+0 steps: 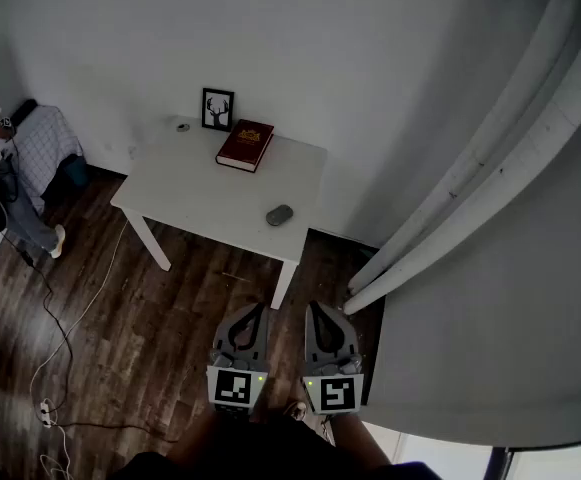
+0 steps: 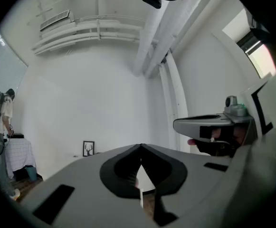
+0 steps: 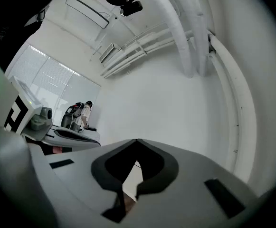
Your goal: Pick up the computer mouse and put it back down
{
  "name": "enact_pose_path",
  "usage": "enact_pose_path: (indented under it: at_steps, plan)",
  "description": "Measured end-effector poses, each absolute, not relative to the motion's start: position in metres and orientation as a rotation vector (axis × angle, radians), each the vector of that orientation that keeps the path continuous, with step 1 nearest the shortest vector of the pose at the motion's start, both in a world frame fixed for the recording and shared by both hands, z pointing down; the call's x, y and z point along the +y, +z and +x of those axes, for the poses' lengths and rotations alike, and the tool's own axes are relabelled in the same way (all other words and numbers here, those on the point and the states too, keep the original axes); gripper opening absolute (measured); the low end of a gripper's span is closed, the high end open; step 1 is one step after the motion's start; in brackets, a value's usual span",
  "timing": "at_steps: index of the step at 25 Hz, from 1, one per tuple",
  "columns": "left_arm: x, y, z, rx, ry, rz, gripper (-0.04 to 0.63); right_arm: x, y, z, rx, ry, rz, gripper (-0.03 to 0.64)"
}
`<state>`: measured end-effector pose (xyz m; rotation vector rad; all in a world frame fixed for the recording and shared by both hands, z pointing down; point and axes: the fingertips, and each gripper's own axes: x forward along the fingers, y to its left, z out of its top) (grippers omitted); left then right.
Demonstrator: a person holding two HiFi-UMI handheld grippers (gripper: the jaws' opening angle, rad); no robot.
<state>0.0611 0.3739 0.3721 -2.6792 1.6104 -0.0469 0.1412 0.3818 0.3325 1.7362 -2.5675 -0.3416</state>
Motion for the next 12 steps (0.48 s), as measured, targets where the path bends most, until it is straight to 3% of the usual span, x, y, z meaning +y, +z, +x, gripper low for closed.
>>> enact_pose_path:
  at_steps: [12]
  plan:
    - [0.381,0.379,0.016,1.55,-0.027,-2.738,0.0,0.386,0.335,0.085,-2.569,-0.326,1.751,0.018]
